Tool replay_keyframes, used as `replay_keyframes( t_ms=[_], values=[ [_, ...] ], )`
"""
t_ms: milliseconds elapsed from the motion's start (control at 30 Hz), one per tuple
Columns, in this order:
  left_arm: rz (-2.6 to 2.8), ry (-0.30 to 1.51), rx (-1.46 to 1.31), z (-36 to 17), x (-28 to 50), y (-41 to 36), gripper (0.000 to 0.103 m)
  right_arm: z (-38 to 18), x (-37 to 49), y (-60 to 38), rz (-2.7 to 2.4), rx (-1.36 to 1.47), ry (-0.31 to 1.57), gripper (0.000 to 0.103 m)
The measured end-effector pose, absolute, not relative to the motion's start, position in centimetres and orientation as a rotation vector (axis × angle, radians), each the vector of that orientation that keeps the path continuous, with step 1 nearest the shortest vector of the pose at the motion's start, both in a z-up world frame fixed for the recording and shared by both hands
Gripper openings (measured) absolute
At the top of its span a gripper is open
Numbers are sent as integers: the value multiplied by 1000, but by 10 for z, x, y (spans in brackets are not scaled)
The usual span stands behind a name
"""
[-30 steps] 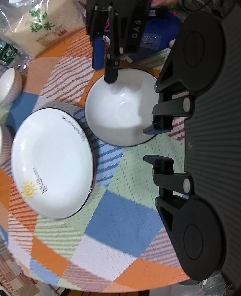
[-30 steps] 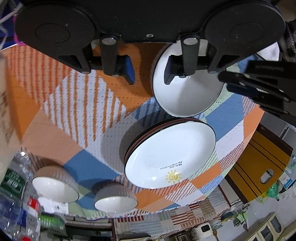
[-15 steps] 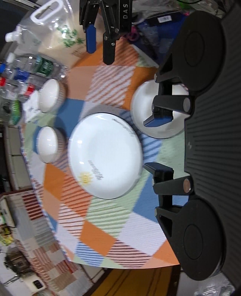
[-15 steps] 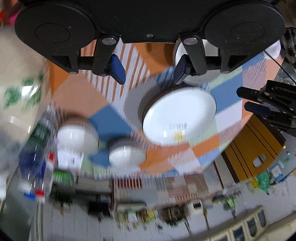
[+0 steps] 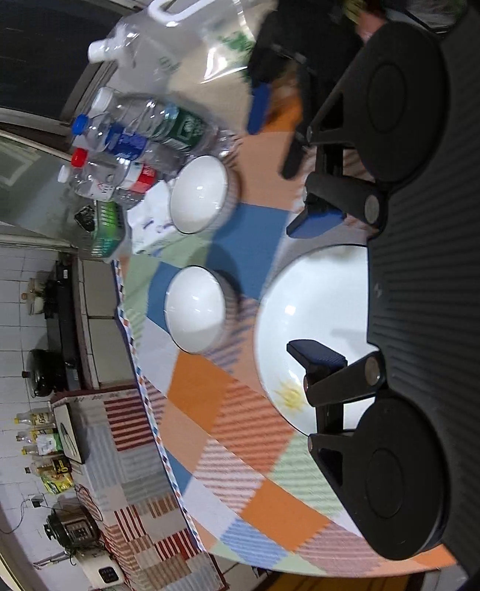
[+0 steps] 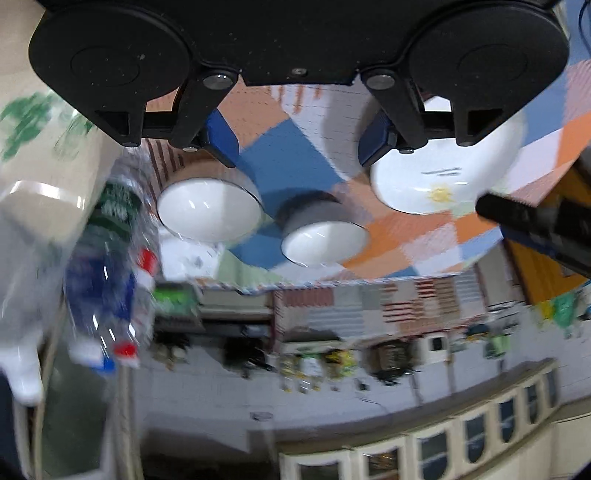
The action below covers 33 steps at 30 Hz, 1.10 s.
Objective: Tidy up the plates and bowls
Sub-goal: 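Move the left gripper to a second white bowl and grasp its rim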
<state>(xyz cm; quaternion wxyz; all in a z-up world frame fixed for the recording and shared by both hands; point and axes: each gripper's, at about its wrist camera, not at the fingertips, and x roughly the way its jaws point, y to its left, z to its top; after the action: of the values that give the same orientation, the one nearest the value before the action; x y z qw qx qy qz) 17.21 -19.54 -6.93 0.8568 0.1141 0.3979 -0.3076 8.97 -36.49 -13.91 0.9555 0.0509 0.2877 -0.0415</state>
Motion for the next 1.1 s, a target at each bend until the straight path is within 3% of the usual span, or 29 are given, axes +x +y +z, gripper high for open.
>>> replay_keyframes(
  t_ms=[100, 300, 367, 833, 933, 1067, 1100],
  values=[
    [-662, 816, 238, -80, 188, -217, 63, -160, 104, -375, -163, 166, 594, 97],
    [-717, 829, 186, -98, 221, -255, 65, -184, 133, -392, -261, 240, 588, 97],
    [-783, 896, 101, -104, 234, -265, 71, -192, 141, -392, -279, 203, 584, 97],
    [-687, 1012, 92, -148, 276, -348, 70, -225, 188, -413, -346, 165, 596, 96],
    [-667, 1028, 99, -159, 281, -359, 66, -227, 195, -418, -353, 197, 604, 96],
    [-580, 1014, 46, -170, 289, -359, 49, -229, 208, -425, -343, 187, 633, 99],
    [-586, 1033, 36, -174, 293, -359, 41, -229, 209, -427, -355, 182, 633, 99]
  ],
)
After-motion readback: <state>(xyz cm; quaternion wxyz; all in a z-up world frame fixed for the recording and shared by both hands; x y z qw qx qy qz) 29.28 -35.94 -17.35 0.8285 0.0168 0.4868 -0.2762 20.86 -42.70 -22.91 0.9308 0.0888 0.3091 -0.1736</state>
